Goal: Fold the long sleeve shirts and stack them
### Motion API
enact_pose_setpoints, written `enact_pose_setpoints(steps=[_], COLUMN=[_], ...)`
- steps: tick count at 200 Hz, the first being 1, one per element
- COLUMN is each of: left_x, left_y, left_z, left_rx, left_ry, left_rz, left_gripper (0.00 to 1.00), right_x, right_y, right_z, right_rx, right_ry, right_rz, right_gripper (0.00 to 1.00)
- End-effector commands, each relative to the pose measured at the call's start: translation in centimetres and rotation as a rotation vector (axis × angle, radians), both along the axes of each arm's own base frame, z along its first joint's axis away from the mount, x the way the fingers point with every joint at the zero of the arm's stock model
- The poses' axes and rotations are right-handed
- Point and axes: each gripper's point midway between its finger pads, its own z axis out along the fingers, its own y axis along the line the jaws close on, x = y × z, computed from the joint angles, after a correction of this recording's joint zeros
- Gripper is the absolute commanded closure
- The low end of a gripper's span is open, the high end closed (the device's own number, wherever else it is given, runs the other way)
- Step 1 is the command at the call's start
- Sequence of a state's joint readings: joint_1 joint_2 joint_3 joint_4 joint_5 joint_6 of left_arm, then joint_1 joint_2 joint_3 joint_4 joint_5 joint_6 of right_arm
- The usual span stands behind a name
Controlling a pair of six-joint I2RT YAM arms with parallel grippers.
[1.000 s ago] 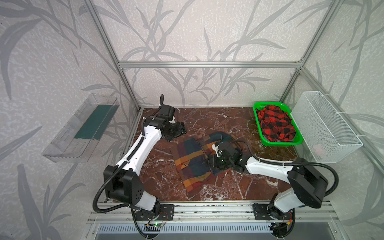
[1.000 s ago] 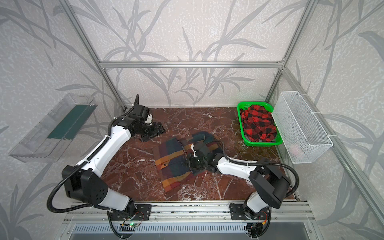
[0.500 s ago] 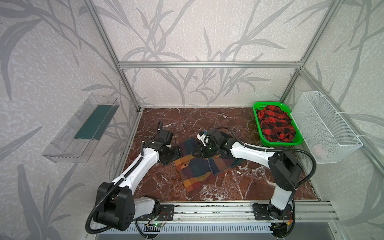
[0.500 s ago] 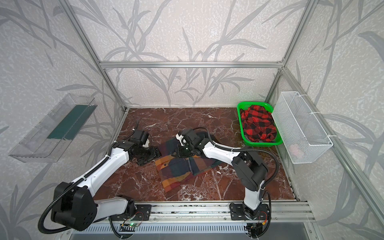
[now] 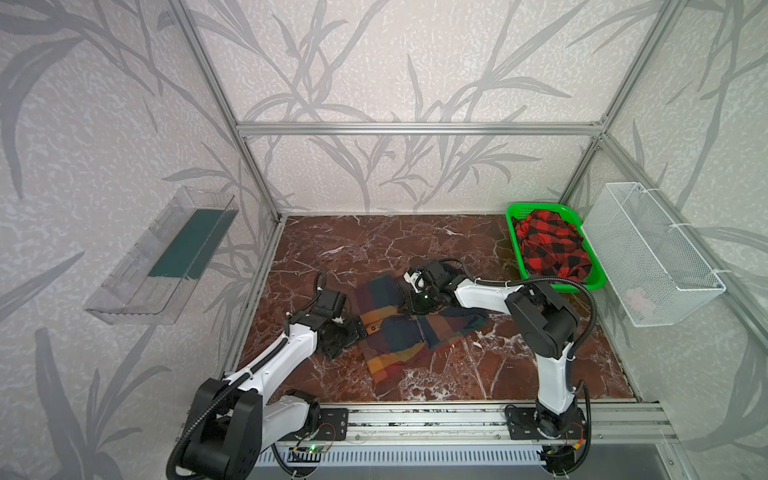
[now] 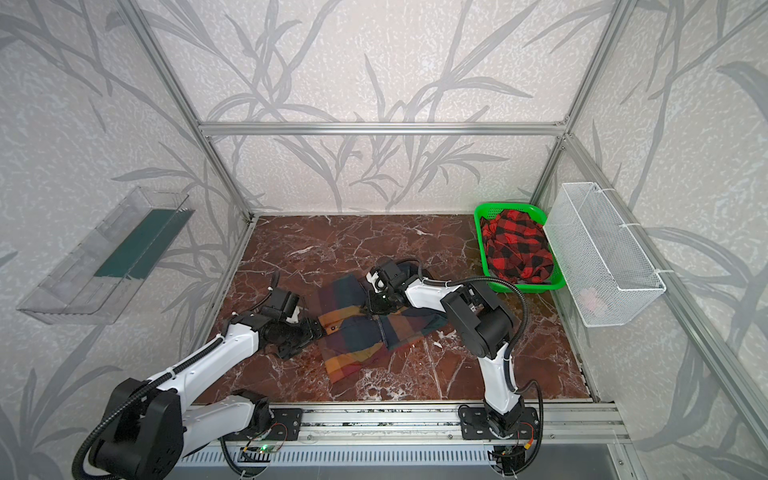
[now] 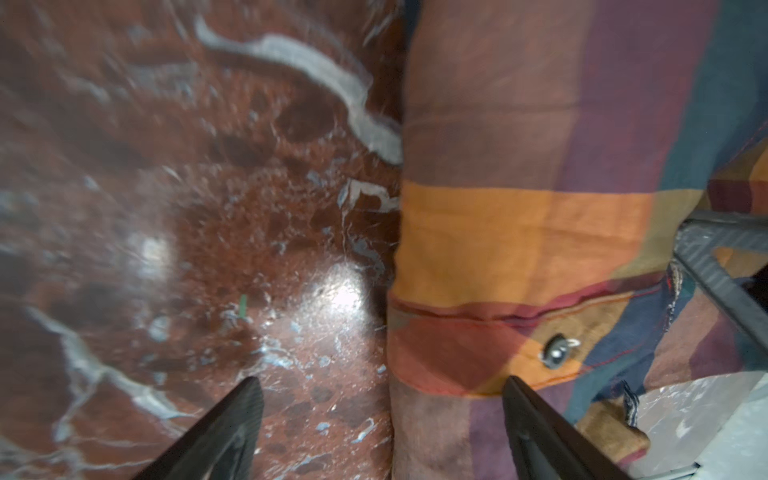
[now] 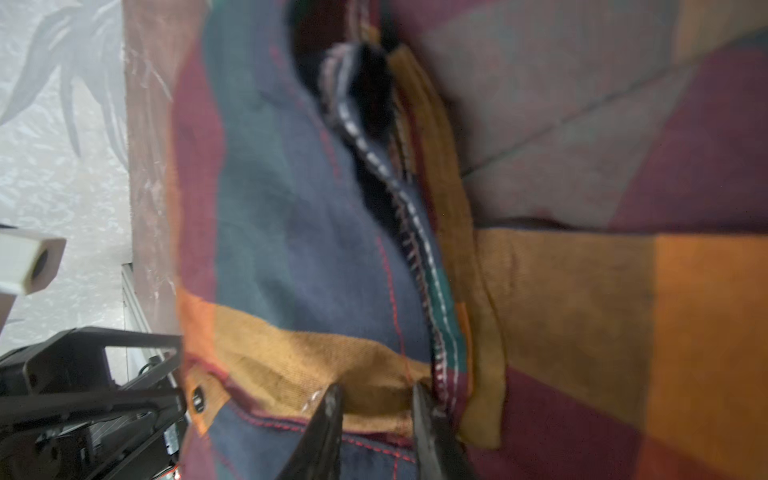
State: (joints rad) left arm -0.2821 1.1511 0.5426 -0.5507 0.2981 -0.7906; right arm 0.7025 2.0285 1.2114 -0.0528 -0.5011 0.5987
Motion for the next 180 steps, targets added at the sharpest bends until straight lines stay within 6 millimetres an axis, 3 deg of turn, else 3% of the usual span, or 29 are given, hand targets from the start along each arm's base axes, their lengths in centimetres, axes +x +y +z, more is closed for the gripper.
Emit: enact_pose_setpoints(steps=[1,66,115,180], left_x=[0.8,1.3,0.3,1.2], left_y=[-0.7,-2.7,-3.1,-3.3], left_z=[-0.2,-2.2,-3.7,-2.3], left_rx=[-0.036,-0.212,-0.242,-0.278], left_ry=[-0.060,-0.135,-0.098,-0.185], left_rz=[-0.001,0.071,0.078,0.089], left_gripper=[0.06,0.06,0.09,0.41], right_x=[-1.0,-2.1,-2.8,-3.4], right_y=[-1.2,-2.2,-2.9,-3.2], right_z=[-2.7,-4.5,-5.1,-5.5], right_rx=[-0.052,-0.076,-0.076,-0.062], right_ry=[0.031,0.062,0.083,0.104], right_rz=[0.003,-0.014,-0.034,-0.065], right_gripper=[0.70,0.74,0.76,0.77])
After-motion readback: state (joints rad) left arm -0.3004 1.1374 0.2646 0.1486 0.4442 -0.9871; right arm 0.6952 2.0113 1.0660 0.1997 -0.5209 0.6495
